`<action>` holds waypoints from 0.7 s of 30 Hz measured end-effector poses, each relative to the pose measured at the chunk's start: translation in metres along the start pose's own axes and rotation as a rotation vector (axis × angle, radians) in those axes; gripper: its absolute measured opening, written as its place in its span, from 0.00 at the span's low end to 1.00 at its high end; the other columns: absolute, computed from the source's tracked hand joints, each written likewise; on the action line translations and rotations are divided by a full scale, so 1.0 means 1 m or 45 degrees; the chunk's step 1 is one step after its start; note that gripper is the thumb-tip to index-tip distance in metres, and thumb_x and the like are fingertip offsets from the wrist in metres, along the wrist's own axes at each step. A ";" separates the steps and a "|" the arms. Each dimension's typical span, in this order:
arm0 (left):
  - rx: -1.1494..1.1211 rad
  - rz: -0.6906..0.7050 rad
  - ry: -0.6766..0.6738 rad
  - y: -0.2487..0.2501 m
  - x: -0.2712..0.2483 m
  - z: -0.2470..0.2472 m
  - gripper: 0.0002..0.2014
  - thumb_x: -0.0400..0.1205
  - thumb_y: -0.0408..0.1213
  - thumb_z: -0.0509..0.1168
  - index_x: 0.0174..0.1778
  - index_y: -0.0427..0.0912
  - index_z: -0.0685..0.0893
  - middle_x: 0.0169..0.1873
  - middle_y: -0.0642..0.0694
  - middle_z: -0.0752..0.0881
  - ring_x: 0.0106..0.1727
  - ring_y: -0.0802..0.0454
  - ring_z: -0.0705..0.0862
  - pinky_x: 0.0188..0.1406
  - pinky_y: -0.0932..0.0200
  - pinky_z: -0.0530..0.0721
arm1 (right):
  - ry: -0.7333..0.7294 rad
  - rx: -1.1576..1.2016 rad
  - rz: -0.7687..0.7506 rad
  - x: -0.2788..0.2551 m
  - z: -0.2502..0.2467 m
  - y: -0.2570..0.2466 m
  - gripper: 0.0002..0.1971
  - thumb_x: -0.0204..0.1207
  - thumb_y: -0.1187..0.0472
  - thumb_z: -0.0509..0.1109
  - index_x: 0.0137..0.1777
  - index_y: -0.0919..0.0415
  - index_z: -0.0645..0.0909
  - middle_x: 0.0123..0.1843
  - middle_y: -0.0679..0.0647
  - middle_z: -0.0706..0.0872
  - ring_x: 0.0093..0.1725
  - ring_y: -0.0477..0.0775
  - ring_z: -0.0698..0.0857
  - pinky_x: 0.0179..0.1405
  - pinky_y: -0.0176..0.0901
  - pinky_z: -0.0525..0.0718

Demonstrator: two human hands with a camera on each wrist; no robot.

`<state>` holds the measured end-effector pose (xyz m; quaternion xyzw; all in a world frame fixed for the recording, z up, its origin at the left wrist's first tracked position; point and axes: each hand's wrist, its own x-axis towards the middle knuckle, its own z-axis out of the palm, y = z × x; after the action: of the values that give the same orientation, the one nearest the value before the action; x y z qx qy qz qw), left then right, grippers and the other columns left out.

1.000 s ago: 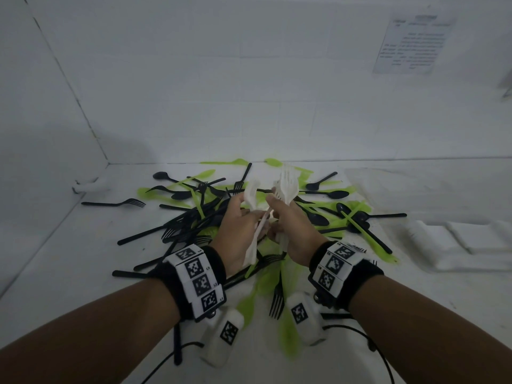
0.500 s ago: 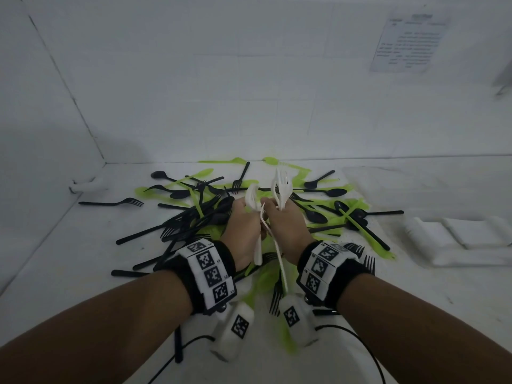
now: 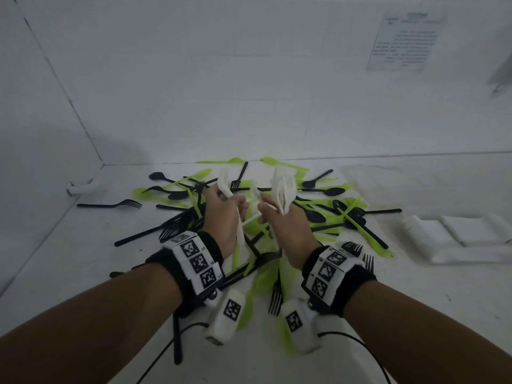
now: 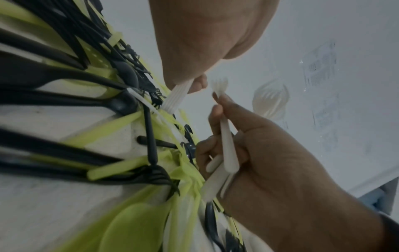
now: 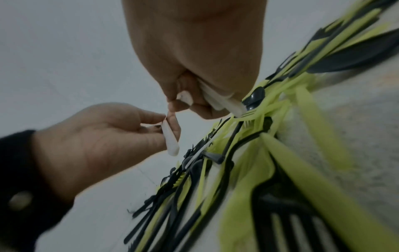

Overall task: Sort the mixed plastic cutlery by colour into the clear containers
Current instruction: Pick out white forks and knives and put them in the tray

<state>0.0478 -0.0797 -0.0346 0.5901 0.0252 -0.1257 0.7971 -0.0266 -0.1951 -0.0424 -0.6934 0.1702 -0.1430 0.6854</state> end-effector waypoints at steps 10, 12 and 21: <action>-0.034 -0.123 -0.307 -0.005 -0.021 -0.005 0.10 0.90 0.31 0.63 0.65 0.33 0.85 0.57 0.36 0.92 0.59 0.43 0.91 0.55 0.52 0.89 | -0.092 0.042 -0.046 0.001 0.010 -0.002 0.13 0.85 0.52 0.72 0.66 0.51 0.89 0.52 0.44 0.94 0.53 0.41 0.92 0.52 0.39 0.88; -0.062 -0.157 -0.286 -0.006 -0.020 -0.007 0.12 0.90 0.31 0.63 0.67 0.30 0.84 0.60 0.32 0.90 0.60 0.40 0.90 0.58 0.50 0.89 | -0.109 0.052 -0.017 0.000 0.010 -0.003 0.14 0.85 0.49 0.71 0.65 0.52 0.90 0.53 0.47 0.94 0.54 0.44 0.92 0.53 0.43 0.89; 0.066 -0.133 -0.289 0.000 -0.017 -0.010 0.11 0.92 0.33 0.60 0.65 0.31 0.82 0.51 0.33 0.89 0.49 0.43 0.92 0.55 0.42 0.90 | -0.268 0.268 0.270 0.004 0.004 -0.015 0.15 0.82 0.47 0.68 0.57 0.54 0.67 0.47 0.55 0.74 0.28 0.48 0.76 0.25 0.43 0.74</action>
<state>0.0320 -0.0673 -0.0347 0.5904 -0.0378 -0.2337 0.7716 -0.0208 -0.1934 -0.0280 -0.6072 0.1539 -0.0136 0.7794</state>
